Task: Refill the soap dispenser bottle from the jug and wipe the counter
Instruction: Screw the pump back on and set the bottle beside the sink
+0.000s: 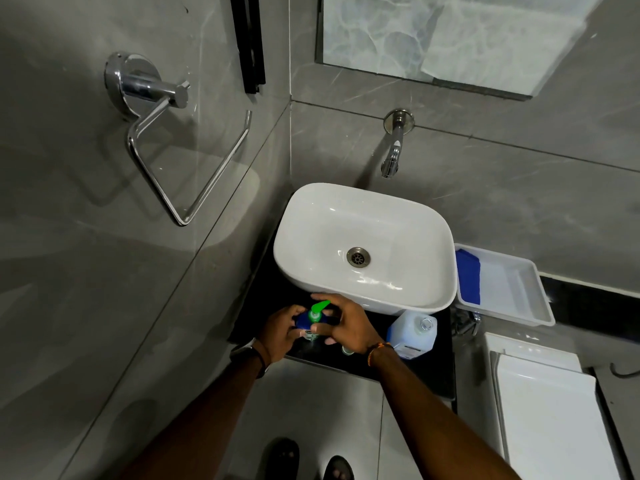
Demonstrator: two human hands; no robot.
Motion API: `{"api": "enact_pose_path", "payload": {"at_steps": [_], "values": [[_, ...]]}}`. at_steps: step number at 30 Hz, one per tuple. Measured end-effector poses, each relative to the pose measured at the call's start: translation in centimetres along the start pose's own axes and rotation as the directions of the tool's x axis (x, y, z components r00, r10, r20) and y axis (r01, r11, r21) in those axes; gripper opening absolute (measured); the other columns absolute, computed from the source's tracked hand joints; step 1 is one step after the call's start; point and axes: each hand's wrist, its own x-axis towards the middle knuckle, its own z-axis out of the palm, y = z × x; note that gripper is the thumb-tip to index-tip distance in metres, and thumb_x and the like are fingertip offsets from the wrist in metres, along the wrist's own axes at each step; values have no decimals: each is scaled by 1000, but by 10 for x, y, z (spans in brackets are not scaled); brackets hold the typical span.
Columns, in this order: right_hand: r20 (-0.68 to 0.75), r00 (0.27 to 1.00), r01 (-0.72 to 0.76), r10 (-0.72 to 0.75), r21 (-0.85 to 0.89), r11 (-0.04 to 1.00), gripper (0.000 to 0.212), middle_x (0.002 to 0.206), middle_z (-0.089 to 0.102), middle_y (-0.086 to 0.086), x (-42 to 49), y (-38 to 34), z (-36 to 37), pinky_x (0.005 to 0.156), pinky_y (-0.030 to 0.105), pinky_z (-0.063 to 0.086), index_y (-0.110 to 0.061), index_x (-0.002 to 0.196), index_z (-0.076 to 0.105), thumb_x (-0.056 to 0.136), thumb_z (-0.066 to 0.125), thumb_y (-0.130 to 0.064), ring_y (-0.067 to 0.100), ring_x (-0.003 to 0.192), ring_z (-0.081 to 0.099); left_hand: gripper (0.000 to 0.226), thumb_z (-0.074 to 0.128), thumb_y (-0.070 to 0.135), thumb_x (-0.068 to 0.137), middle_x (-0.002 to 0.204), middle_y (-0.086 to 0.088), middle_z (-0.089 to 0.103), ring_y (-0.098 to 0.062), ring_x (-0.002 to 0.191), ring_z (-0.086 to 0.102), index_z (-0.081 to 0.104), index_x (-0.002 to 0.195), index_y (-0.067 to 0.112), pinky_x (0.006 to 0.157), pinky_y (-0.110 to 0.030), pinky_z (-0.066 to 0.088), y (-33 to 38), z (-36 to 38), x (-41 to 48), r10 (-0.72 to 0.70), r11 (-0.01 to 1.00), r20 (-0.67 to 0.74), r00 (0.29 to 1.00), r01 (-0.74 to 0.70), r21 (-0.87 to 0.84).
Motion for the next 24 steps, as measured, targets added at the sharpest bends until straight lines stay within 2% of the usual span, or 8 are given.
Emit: {"api": "enact_pose_path", "payload": {"at_steps": [2, 4, 6, 8, 11, 16, 21, 24], "values": [[12, 1000, -5, 5, -30, 1000, 37, 115, 70, -9, 2, 0, -2, 65, 54, 64, -28, 110, 74, 80, 83, -7, 11, 108, 68, 45, 62, -11, 83, 124, -21, 59, -33, 108, 63, 51, 126, -6, 97, -44, 52, 0, 0, 0, 3, 1000, -2, 1000, -3, 2], [-48, 998, 26, -33, -131, 991, 32, 101, 74, -1, 5, -1, 0, 76, 51, 62, -20, 100, 74, 73, 90, -15, 18, 95, 71, 45, 62, -11, 83, 124, -21, 59, -33, 108, 63, 52, 126, -6, 96, -43, 52, -1, 1, 0, -2, 1000, -2, 1000, 2, -2], [-87, 994, 50, -68, -200, 978, 40, 95, 74, 2, 5, -2, 2, 82, 43, 59, -18, 97, 71, 66, 95, -26, 20, 91, 71, 44, 63, -10, 83, 123, -21, 60, -33, 108, 64, 52, 126, -5, 95, -42, 52, -1, 1, 0, 0, 1000, -3, 1000, 0, -1], [-70, 994, 76, -88, -161, 984, 49, 109, 73, -2, 4, 0, 3, 89, 34, 59, -22, 111, 71, 68, 95, -23, 15, 100, 70, 43, 63, -8, 84, 123, -21, 60, -33, 107, 64, 52, 126, -5, 95, -43, 53, -1, 1, -1, 9, 1000, -6, 1000, -8, 9], [-9, 991, 132, -135, -149, 980, 50, 126, 67, -1, 4, 2, -1, 98, 35, 57, -21, 124, 72, 79, 85, -5, 13, 115, 66, 44, 64, -8, 84, 123, -21, 60, -33, 106, 64, 52, 126, -5, 95, -46, 52, -1, 0, -1, 18, 1000, -10, 1000, -18, 12], [-87, 987, 115, -134, -195, 974, 41, 100, 73, 4, 6, -4, 2, 86, 37, 59, -13, 97, 71, 65, 96, -16, 22, 92, 70, 45, 65, -7, 82, 123, -21, 60, -35, 106, 64, 53, 125, -4, 96, -50, 51, -3, 2, -1, 4, 1000, -8, 1000, -4, 6], [7, 982, 184, -187, -194, 964, 56, 131, 65, 1, 6, -3, -2, 102, 20, 51, -19, 127, 71, 76, 87, -4, 11, 119, 64, 45, 64, -7, 83, 124, -20, 60, -32, 107, 65, 52, 127, -3, 96, -45, 52, -4, 2, -2, 2, 1000, -16, 1000, -2, 1], [-16, 976, 206, -217, -260, 943, 39, 116, 69, 6, 8, -3, 0, 96, 28, 56, -9, 110, 76, 73, 88, -2, 17, 107, 67, 45, 63, -8, 83, 124, -20, 60, -32, 106, 65, 52, 126, -3, 95, -46, 53, -4, 1, -1, 5, 1000, -11, 1000, -5, 3]]}}
